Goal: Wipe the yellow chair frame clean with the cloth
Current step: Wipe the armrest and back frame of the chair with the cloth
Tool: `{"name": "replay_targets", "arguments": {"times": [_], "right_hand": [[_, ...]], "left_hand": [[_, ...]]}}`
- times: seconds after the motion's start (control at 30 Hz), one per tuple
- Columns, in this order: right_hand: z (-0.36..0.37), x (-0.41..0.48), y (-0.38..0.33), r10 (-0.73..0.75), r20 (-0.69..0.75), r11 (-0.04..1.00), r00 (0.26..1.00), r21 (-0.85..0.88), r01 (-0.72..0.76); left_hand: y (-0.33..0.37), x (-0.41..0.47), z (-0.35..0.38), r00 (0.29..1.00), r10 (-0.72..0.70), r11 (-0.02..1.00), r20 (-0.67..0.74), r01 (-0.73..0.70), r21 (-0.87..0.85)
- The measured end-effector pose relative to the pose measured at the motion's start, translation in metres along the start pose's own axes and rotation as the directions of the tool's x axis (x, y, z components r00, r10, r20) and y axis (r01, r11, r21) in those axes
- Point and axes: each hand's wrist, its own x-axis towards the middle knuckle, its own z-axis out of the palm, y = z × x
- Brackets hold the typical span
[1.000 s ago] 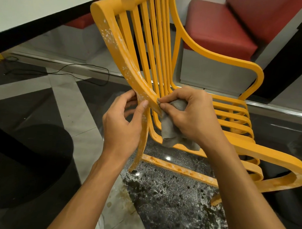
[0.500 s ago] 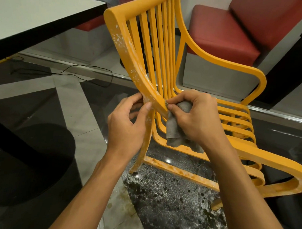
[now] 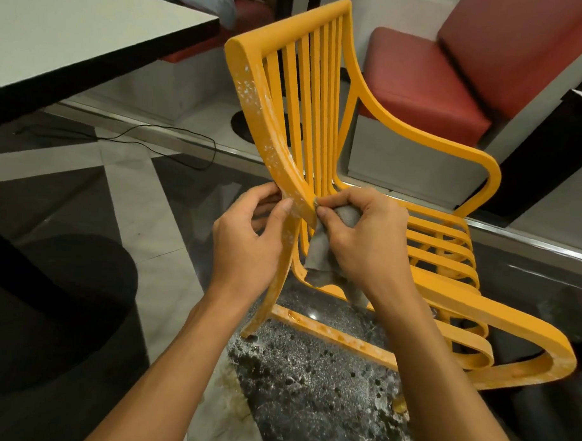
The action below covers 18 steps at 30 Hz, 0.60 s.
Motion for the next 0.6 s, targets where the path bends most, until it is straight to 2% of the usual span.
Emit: {"name": "replay_targets", "arguments": {"times": [0.27, 0.43, 0.6], "right_hand": [[0.009, 0.008, -0.018, -0.050, -0.013, 0.998, 0.999, 0.023, 0.050], [0.006, 0.007, -0.017, 0.006, -0.005, 1.000, 1.000, -0.006, -0.006], [0.014, 0.012, -0.026, -0.088, -0.029, 0.995, 0.996, 0.041, 0.089]], "left_hand": [[0.000, 0.000, -0.003, 1.000, -0.028, 0.998, -0.005, 0.027, -0.053], [0.001, 0.003, -0.003, 0.999, -0.022, 0.999, -0.032, 0.020, -0.049], [0.002, 0.005, -0.003, 0.999, -0.018, 0.998, -0.051, 0.015, -0.058]]}}
